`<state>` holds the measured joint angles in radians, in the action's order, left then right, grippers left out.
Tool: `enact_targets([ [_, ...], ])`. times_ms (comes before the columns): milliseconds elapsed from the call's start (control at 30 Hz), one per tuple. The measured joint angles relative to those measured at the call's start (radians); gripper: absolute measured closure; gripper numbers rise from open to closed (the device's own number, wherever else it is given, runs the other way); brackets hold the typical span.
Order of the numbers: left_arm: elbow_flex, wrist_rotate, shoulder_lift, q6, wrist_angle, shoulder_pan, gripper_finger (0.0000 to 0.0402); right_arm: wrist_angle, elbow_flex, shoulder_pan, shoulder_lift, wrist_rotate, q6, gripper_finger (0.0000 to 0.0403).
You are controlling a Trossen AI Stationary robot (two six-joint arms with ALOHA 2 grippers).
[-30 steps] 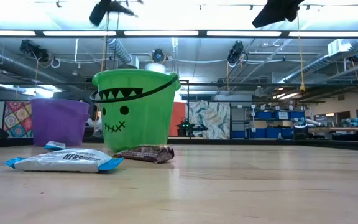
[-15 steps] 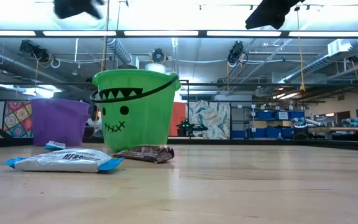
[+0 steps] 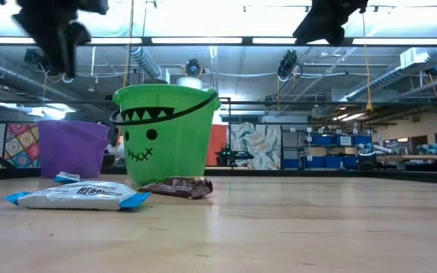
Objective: Sort candy by brand, put in halloween buckets
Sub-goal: Put the left black chocolate bar into the green bucket
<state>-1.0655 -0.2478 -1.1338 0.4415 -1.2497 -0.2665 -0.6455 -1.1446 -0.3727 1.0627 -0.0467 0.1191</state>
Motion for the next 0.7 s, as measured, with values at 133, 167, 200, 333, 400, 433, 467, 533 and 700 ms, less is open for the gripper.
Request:
enact_targets([
  [133, 0.06, 0.15, -0.013, 0.004, 0.039, -0.035, 0.0243, -0.001, 0.0, 0.024, -0.002, -0.002, 0.005, 0.0275],
  [167, 0.071, 0.178, -0.013, 0.013, 0.06, -0.052, 0.0243, -0.004, 0.0, 0.029, -0.001, -0.002, 0.005, 0.0275],
  [200, 0.079, 0.199, -0.012, 0.025, 0.079, -0.072, 0.0243, -0.006, 0.0, 0.034, -0.001, -0.002, 0.005, 0.0275],
  [333, 0.104, 0.226, -0.012, 0.078, 0.106, -0.158, 0.0243, -0.006, 0.0, 0.047, -0.001, 0.0, 0.004, 0.0275],
  [400, 0.118, 0.241, -0.019, 0.121, 0.103, -0.19, 0.0243, -0.007, 0.0, 0.051, -0.001, 0.0, 0.003, 0.0275],
  [433, 0.127, 0.248, -0.021, 0.141, 0.105, -0.206, 0.0243, -0.007, 0.0, 0.052, -0.001, 0.0, 0.001, 0.0275],
  [467, 0.137, 0.261, -0.022, 0.154, 0.106, -0.222, 0.0243, -0.007, 0.0, 0.052, -0.001, 0.0, -0.003, 0.0275],
  [533, 0.155, 0.283, -0.02, 0.181, 0.11, -0.242, 0.0243, -0.007, 0.0, 0.053, -0.001, 0.0, -0.007, 0.0275],
  [700, 0.209, 0.345, -0.025, 0.22, 0.14, -0.278, 0.0243, -0.007, 0.0, 0.053, -0.001, 0.0, -0.009, 0.0275],
])
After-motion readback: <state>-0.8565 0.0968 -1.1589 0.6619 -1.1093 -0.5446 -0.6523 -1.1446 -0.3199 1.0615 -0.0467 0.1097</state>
